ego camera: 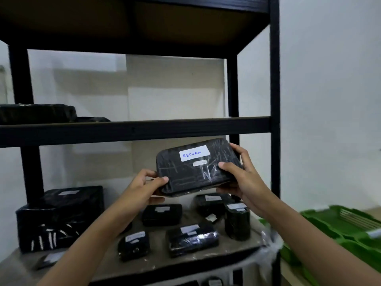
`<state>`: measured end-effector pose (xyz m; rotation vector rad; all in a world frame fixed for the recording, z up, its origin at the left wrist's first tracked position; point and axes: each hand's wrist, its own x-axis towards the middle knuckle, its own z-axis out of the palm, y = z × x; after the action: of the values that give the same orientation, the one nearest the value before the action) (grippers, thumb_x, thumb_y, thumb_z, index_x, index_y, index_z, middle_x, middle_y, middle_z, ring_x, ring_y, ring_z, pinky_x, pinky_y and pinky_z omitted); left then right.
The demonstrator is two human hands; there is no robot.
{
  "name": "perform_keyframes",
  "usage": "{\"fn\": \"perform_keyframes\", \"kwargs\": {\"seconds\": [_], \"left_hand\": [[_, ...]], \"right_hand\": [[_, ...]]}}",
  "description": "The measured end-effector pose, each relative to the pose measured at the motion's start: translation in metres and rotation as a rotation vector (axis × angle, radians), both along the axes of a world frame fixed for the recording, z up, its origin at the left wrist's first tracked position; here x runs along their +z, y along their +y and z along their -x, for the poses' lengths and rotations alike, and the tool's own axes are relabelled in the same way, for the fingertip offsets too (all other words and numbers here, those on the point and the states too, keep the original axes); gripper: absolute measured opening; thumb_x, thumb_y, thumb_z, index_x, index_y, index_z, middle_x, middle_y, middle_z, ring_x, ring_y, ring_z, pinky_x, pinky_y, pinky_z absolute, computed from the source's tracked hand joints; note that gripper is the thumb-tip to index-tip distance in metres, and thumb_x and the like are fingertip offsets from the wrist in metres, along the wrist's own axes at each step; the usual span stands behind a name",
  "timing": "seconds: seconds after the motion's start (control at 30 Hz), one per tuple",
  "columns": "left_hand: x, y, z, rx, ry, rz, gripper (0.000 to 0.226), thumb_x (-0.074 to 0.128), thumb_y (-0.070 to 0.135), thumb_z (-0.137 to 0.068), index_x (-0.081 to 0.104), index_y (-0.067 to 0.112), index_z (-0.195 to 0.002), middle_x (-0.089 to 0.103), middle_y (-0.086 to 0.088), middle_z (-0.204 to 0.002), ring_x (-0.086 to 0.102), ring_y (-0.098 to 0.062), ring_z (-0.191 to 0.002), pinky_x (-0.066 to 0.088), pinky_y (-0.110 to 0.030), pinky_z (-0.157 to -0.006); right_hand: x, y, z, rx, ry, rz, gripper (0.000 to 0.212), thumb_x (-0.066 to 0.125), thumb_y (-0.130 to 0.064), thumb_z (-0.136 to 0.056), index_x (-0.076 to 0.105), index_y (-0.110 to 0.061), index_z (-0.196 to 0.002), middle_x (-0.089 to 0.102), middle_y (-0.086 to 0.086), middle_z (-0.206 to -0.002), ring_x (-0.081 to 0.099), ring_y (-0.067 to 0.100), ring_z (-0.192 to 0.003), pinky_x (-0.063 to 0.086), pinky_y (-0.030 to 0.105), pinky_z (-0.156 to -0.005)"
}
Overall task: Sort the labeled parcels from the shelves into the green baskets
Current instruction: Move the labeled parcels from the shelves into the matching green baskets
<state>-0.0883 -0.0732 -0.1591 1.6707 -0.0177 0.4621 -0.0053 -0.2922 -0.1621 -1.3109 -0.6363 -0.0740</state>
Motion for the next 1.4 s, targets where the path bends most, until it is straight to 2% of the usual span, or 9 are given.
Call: {"fn": "perform_keyframes", "kwargs": {"seconds": [0.1, 0.2, 0.33, 0.43, 0.53, 0.7, 0.9, 1.13, 1.4], "left_hand": [[-0.017, -0.035, -0.007, -0.03, 0.091, -0.016, 0.009, 0.055, 0.014, -0.09, 0.048, 0.01, -0.095, 0.064, -0.013, -0.09, 0.064, -0.023, -0.076, 0.054, -0.034, -0.071], [-0.037, -0.078, -0.018, -0.083, 0.15, -0.038, 0.008, 0.054, 0.018, -0.092, 0.05, 0.012, -0.096, 0.066, -0.009, -0.083, 0.063, -0.019, -0.069, 0.056, -0.028, -0.064], [-0.068, -0.162, -0.043, -0.121, 0.178, -0.037, 0.006, 0.052, 0.019, -0.093, 0.051, 0.015, -0.097, 0.062, -0.003, -0.08, 0.059, -0.011, -0.058, 0.049, -0.031, -0.068], [-0.097, -0.232, -0.064, -0.178, 0.21, -0.006, 0.004, 0.051, 0.019, -0.094, 0.051, 0.016, -0.098, 0.065, -0.008, -0.088, 0.063, -0.014, -0.062, 0.049, -0.024, -0.059], [-0.121, -0.295, -0.081, -0.214, 0.235, -0.025, 0.014, 0.054, 0.02, -0.093, 0.051, 0.015, -0.105, 0.068, -0.007, -0.091, 0.066, -0.015, -0.07, 0.05, -0.025, -0.064], [-0.14, -0.383, -0.107, -0.251, 0.282, -0.015, 0.012, 0.053, 0.013, -0.093, 0.046, 0.016, -0.102, 0.064, -0.006, -0.085, 0.062, -0.004, -0.051, 0.043, -0.024, -0.059], [-0.167, -0.437, -0.155, -0.329, 0.371, -0.143, 0.02, 0.057, 0.022, -0.091, 0.046, 0.02, -0.108, 0.068, -0.005, -0.096, 0.065, -0.014, -0.072, 0.046, -0.02, -0.059], [-0.213, -0.484, -0.245, -0.38, 0.463, -0.162, 0.013, 0.058, 0.017, -0.091, 0.049, 0.021, -0.099, 0.067, -0.004, -0.089, 0.062, -0.013, -0.066, 0.045, -0.025, -0.06], [-0.242, -0.529, -0.397, -0.369, 0.501, -0.158, 0.014, 0.057, 0.015, -0.091, 0.051, 0.013, -0.103, 0.067, -0.007, -0.09, 0.061, -0.018, -0.071, 0.046, -0.025, -0.06]], "right_hand": [[-0.016, -0.042, -0.004, -0.003, 0.043, 0.036, 0.049, 0.062, -0.012, -0.088, 0.045, -0.043, -0.123, 0.066, 0.007, -0.109, 0.07, 0.021, -0.08, 0.056, 0.035, -0.062], [-0.027, -0.092, -0.008, -0.068, 0.042, 0.072, 0.049, 0.061, -0.01, -0.088, 0.046, -0.04, -0.124, 0.064, 0.004, -0.109, 0.071, 0.019, -0.078, 0.056, 0.034, -0.061], [-0.047, -0.182, -0.014, -0.175, 0.017, 0.183, 0.051, 0.059, -0.007, -0.089, 0.045, -0.04, -0.125, 0.066, 0.006, -0.105, 0.07, 0.016, -0.069, 0.056, 0.031, -0.056], [-0.067, -0.264, -0.019, -0.276, 0.005, 0.273, 0.054, 0.061, -0.009, -0.087, 0.046, -0.049, -0.12, 0.067, 0.007, -0.104, 0.07, 0.025, -0.079, 0.058, 0.034, -0.06], [-0.084, -0.339, -0.025, -0.363, 0.041, 0.341, 0.054, 0.063, -0.012, -0.087, 0.045, -0.051, -0.119, 0.067, 0.008, -0.101, 0.071, 0.027, -0.08, 0.06, 0.038, -0.064], [-0.103, -0.433, -0.05, -0.471, 0.135, 0.38, 0.055, 0.065, -0.017, -0.087, 0.041, -0.05, -0.124, 0.065, 0.005, -0.103, 0.071, 0.025, -0.082, 0.06, 0.041, -0.069], [-0.139, -0.5, -0.074, -0.546, 0.244, 0.346, 0.057, 0.063, -0.014, -0.088, 0.037, -0.045, -0.129, 0.061, 0.002, -0.104, 0.071, 0.024, -0.079, 0.058, 0.031, -0.058], [-0.183, -0.555, -0.141, -0.609, 0.311, 0.468, 0.058, 0.063, -0.015, -0.088, 0.034, -0.046, -0.128, 0.065, -0.001, -0.094, 0.071, 0.024, -0.076, 0.061, 0.039, -0.063], [-0.2, -0.605, -0.285, -0.63, 0.319, 0.603, 0.057, 0.065, -0.018, -0.086, 0.034, -0.04, -0.129, 0.064, 0.0, -0.09, 0.071, 0.025, -0.072, 0.061, 0.042, -0.062]]}}
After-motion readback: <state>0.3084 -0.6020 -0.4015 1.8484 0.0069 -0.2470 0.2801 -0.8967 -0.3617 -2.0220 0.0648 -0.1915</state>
